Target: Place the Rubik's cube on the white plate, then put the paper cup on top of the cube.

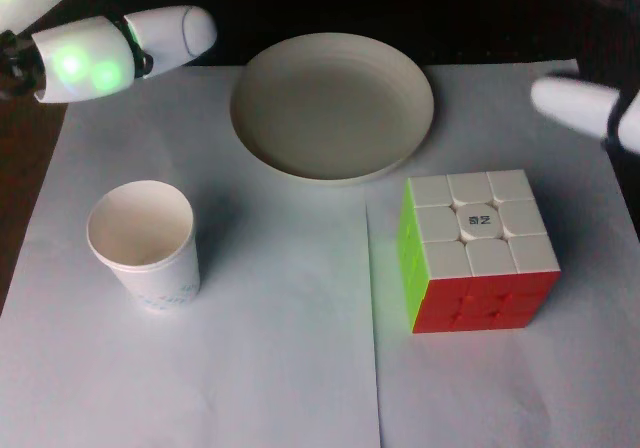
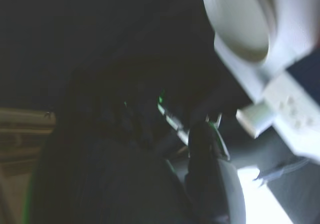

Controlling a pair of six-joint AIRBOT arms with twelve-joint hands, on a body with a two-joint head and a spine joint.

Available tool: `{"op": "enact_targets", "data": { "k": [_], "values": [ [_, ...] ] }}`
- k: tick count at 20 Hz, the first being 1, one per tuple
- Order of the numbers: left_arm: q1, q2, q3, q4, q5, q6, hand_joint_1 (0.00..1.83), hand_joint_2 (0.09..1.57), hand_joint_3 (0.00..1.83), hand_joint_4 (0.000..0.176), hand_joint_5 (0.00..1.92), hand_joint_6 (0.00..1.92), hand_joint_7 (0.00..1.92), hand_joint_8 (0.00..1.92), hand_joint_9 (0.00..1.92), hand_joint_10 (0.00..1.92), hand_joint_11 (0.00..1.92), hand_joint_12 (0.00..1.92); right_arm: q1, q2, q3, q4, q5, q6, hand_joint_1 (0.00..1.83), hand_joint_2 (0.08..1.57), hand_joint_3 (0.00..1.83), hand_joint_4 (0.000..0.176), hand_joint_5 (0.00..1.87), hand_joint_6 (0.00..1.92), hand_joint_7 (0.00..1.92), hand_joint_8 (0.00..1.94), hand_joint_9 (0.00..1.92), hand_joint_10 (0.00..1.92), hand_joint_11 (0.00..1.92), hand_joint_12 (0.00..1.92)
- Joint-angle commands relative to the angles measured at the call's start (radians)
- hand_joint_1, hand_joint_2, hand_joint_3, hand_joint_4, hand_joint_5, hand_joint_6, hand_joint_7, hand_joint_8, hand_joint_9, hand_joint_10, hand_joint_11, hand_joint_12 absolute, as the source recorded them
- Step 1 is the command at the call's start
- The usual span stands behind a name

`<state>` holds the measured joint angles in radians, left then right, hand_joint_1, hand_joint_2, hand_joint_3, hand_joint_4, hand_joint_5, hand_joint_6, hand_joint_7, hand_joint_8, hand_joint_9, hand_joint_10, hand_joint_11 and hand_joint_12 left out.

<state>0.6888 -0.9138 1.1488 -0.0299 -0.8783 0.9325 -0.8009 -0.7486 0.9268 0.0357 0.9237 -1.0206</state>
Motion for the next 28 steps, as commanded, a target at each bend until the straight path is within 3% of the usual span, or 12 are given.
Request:
{"op": "enact_targets", "data": {
  "k": [1,4,7,14,15,16,18,21,22,24,26,28],
  "values": [
    [-0.016,0.001,0.006,-0.019,-0.121,0.0,0.0,1.26,0.01,0.128,0.0,0.0,0.0,0.0,0.0,0.0,0.0,0.0,0.002,0.0,0.004,-0.008,0.116,0.038,0.43,1.1,0.0,0.029,0.0,0.0,0.0,0.0,0.04,0.02,0.0,0.45],
    [-0.016,0.003,0.008,-0.031,-0.123,0.0,0.0,1.27,0.01,0.084,0.0,0.0,0.0,0.0,0.0,0.0,0.0,0.0,-0.031,-0.007,0.002,-0.096,0.116,0.198,0.51,1.03,0.0,0.0,0.0,0.0,0.0,0.0,0.0,0.0,0.0,0.44],
    [-0.015,0.004,0.01,-0.037,-0.127,0.0,0.0,1.27,0.01,0.097,0.0,0.0,0.0,0.0,0.0,0.0,0.0,0.0,-0.064,-0.016,-0.018,-0.119,0.118,0.225,0.56,0.96,0.0,0.0,0.0,0.0,0.0,0.0,0.0,0.0,0.0,0.14],
    [-0.015,0.007,0.009,-0.045,-0.129,0.0,0.01,1.27,0.0,0.127,0.0,0.0,0.0,0.0,0.0,0.0,0.0,0.0,-0.14,-0.068,-0.022,-0.152,0.119,0.297,0.61,0.97,0.01,0.0,0.0,0.0,0.0,0.0,0.0,0.0,0.01,0.02],
    [-0.015,0.007,0.009,-0.046,-0.129,0.0,0.03,1.27,0.0,0.133,0.0,0.0,0.0,0.0,0.0,0.0,0.0,0.0,-0.15,-0.08,-0.017,-0.145,0.119,0.297,0.66,0.96,0.01,0.039,0.0,0.0,0.0,0.0,0.0,0.0,0.0,0.0],
    [-0.015,0.007,0.009,-0.048,-0.129,0.0,0.04,1.28,0.0,0.118,0.0,0.0,0.0,0.0,0.0,0.0,0.0,0.0,-0.156,-0.091,-0.009,-0.134,0.118,0.297,0.67,0.96,0.01,0.0,0.0,0.0,0.0,0.0,0.0,0.0,0.0,0.0],
    [-0.015,0.006,0.008,-0.051,-0.13,0.0,0.04,1.29,0.01,0.1,0.0,0.0,0.0,0.0,0.0,0.0,0.0,0.0,-0.163,-0.118,0.014,-0.106,0.114,0.297,0.6,0.97,0.01,0.0,0.0,0.0,0.0,0.0,0.0,0.0,0.0,0.0],
    [-0.014,0.006,0.007,-0.054,-0.13,0.0,0.06,1.29,0.0,0.122,0.0,0.0,0.0,0.0,0.0,0.0,0.0,0.0,-0.163,-0.146,0.045,-0.085,0.081,0.297,0.7,0.96,0.0,0.036,0.0,0.0,0.0,0.0,0.0,0.0,0.0,0.0],
    [-0.014,0.005,0.008,-0.054,-0.131,0.0,0.05,1.3,0.01,0.102,0.0,0.0,0.0,0.0,0.0,0.0,0.0,0.0,-0.163,-0.162,0.059,-0.081,0.06,0.297,0.7,0.97,0.01,0.012,0.0,0.0,0.0,0.0,0.0,0.0,0.0,0.0],
    [-0.014,0.005,0.007,-0.054,-0.132,0.0,0.06,1.31,0.01,0.094,0.01,0.0,0.0,0.0,0.0,0.0,0.0,0.0,-0.163,-0.176,0.068,-0.077,0.048,0.297,0.71,0.97,0.01,0.021,0.0,0.0,0.0,0.0,0.0,0.0,0.0,0.0],
    [-0.014,0.006,0.006,-0.055,-0.132,0.0,0.1,1.29,0.0,0.119,0.01,0.0,0.0,0.0,0.0,0.0,0.0,0.0,-0.163,-0.185,0.07,-0.076,0.045,0.297,0.73,0.96,0.0,0.004,0.0,0.0,0.0,0.0,0.0,0.0,0.0,0.0],
    [-0.014,0.006,0.006,-0.055,-0.133,0.0,0.11,1.3,0.0,0.095,0.02,0.01,0.0,0.0,0.0,0.0,0.0,0.0,-0.163,-0.19,0.07,-0.076,0.045,0.297,0.72,0.96,0.0,0.032,0.0,0.0,0.03,0.01,0.0,0.0,0.01,0.01]
  ]
}}
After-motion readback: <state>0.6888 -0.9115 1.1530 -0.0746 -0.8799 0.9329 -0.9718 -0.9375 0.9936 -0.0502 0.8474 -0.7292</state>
